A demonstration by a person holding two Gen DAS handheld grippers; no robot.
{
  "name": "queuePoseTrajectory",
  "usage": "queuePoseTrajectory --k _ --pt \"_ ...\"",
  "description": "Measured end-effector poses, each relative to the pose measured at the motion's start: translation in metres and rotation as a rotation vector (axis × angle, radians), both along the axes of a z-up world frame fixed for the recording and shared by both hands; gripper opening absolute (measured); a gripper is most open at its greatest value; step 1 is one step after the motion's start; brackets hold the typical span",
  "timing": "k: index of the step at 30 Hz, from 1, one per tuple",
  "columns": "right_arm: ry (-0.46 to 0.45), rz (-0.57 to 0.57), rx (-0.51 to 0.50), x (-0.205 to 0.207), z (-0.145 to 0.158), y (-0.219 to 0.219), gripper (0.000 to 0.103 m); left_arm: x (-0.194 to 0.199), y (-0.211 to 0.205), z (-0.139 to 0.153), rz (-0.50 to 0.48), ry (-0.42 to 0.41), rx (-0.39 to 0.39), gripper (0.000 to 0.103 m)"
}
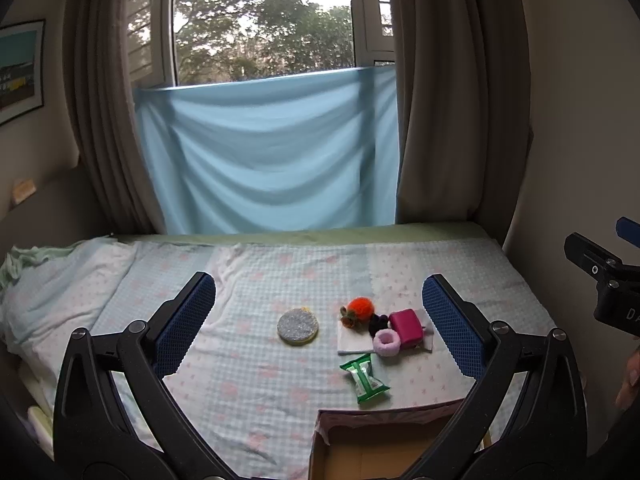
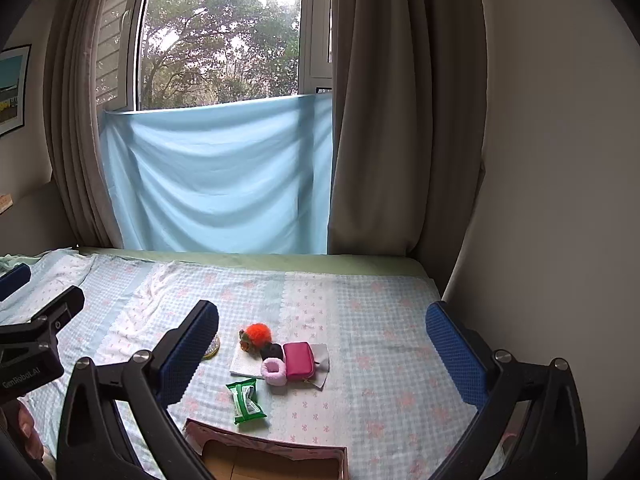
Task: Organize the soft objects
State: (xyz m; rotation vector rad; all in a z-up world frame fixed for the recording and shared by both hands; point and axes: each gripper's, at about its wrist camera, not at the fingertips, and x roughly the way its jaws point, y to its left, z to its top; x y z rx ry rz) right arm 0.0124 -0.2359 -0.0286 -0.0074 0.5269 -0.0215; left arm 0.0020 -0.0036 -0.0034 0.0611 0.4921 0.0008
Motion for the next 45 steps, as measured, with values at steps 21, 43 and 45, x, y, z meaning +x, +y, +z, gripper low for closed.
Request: queuePoseTrajectory --k 21,43,45 --pt "0.008 -0.006 -0.001 0.003 0.003 0.0 0.103 0.006 -0.005 0.003 -0.013 0.012 0.002 0.102" --pt "0.006 0.004 0.004 -0.002 0.004 0.003 0.103 0.001 -0.002 0.005 0.003 0.006 -0.008 0.102" --pt "0.004 0.004 0.002 -0.002 0.004 0.004 0.103 0.0 -0.002 0.005 0.001 0.004 -0.008 0.102"
